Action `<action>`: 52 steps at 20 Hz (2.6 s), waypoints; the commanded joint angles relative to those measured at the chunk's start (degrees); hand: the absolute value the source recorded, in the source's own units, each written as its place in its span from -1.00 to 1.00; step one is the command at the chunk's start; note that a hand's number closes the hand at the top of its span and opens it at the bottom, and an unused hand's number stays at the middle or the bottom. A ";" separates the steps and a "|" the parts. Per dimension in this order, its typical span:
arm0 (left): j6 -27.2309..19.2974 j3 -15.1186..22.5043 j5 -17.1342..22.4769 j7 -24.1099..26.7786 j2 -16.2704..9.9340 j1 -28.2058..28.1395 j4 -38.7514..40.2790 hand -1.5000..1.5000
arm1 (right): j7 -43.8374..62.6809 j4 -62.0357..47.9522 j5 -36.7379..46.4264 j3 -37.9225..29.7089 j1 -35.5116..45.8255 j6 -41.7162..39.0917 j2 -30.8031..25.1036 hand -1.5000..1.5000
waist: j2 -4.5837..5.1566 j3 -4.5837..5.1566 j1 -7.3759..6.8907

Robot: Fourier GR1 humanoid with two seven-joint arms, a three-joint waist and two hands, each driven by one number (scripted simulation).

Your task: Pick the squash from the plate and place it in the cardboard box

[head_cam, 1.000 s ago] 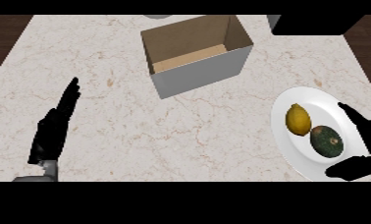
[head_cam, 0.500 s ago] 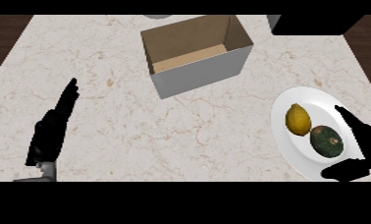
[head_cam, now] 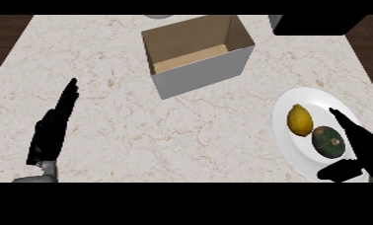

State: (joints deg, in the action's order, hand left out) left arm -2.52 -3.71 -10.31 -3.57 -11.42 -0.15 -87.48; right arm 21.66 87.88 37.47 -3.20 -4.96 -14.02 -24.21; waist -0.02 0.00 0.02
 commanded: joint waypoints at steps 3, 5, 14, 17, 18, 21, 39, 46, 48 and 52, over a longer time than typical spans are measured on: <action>1.07 -1.14 -0.54 3.02 0.68 1.00 3.70 0.00 | -2.35 -5.88 1.19 -2.34 3.06 -1.75 1.40 -1.00 | 0.03 0.00 -0.02; -0.90 -0.38 -2.34 1.52 2.28 1.76 3.97 0.00 | -1.83 -1.74 1.03 -1.92 0.87 -2.15 3.32 1.00 | 0.00 0.01 0.08; -0.41 1.72 -3.27 -2.23 3.12 -2.12 -4.10 0.00 | -4.51 -6.38 14.23 -0.04 5.37 11.90 2.68 1.00 | -0.01 0.00 -0.25; 1.46 0.16 -2.02 -2.74 1.65 -1.52 -5.01 0.00 | -7.56 -4.59 13.52 -2.43 3.69 13.48 2.10 1.00 | -0.02 0.00 -0.11; 2.13 -0.70 -1.06 -1.57 0.71 -0.08 -1.97 0.00 | -13.97 -8.15 13.30 1.73 10.59 10.17 -0.99 1.00 | 0.28 -0.06 -1.64; 3.29 3.13 -2.03 -1.27 2.11 3.08 -2.57 0.00 | -24.22 -6.52 13.66 8.40 18.56 4.04 -5.72 1.00 | 2.29 -0.26 -9.27; 3.98 5.35 -2.84 -1.92 3.35 6.79 -0.52 0.00 | -73.08 -26.60 -8.67 5.82 47.94 -11.97 -9.35 1.00 | 3.31 -0.36 -11.12; 3.22 4.68 -3.04 -2.23 3.42 7.63 -0.16 0.00 | -78.76 -35.35 -15.92 7.63 57.82 -20.78 -10.31 1.00 | 2.78 -0.15 -9.55; 3.12 4.25 -3.15 -2.18 2.93 7.14 -0.39 0.00 | -79.56 -37.68 -16.72 8.98 59.38 -20.36 -9.44 1.00 | 2.65 -0.18 -9.18; 2.58 3.93 -3.31 -2.18 3.38 8.16 1.43 0.00 | -75.59 -41.43 -18.54 11.87 67.26 -21.71 -6.75 1.00 | 2.34 0.00 -8.13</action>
State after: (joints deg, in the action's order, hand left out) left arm 0.34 0.33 -13.49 -5.31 -8.34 7.11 -86.89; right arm -47.07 51.34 20.44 6.93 55.98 -25.99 -32.87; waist 2.55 -0.10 -8.89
